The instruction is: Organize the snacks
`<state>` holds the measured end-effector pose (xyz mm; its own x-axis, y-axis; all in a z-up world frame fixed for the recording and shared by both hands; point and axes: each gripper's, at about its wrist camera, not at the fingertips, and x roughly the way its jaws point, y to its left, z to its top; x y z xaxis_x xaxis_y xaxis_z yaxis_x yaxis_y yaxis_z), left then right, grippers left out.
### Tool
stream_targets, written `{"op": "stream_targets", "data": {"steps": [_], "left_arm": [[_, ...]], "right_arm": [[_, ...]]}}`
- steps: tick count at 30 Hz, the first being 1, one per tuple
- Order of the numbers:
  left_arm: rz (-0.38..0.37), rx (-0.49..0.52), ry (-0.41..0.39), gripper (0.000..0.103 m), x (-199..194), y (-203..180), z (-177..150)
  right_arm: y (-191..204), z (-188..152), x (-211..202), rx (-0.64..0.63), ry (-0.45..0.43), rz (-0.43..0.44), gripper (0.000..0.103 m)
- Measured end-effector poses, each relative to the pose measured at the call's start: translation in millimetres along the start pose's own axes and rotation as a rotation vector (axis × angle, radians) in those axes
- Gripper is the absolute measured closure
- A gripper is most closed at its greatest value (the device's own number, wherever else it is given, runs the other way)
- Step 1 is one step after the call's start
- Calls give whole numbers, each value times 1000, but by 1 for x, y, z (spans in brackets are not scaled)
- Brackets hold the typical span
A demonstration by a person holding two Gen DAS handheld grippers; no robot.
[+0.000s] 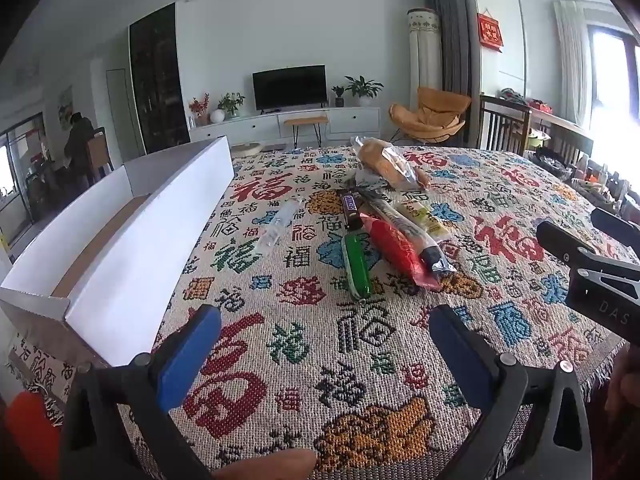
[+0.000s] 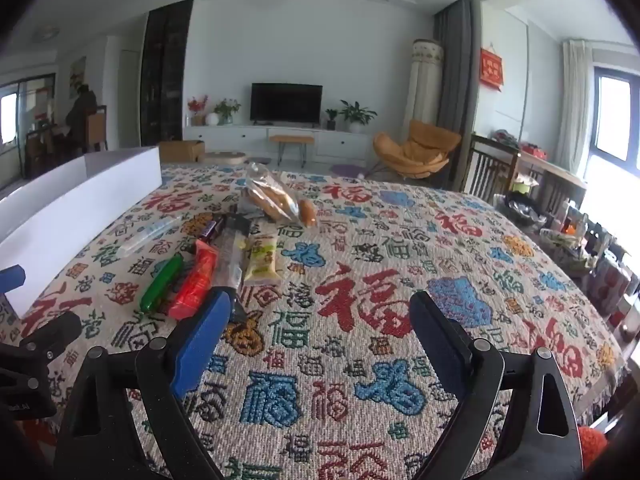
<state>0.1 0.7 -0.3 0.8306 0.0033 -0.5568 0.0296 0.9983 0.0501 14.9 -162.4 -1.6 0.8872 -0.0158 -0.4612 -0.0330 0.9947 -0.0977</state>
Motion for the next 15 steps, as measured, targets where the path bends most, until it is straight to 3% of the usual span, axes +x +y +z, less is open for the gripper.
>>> {"op": "stream_targets", "data": {"steps": [15], "left_arm": [[6, 6, 32, 0, 7, 1, -1]], "right_arm": [[12, -4, -1, -48, -5, 4, 10]]}}
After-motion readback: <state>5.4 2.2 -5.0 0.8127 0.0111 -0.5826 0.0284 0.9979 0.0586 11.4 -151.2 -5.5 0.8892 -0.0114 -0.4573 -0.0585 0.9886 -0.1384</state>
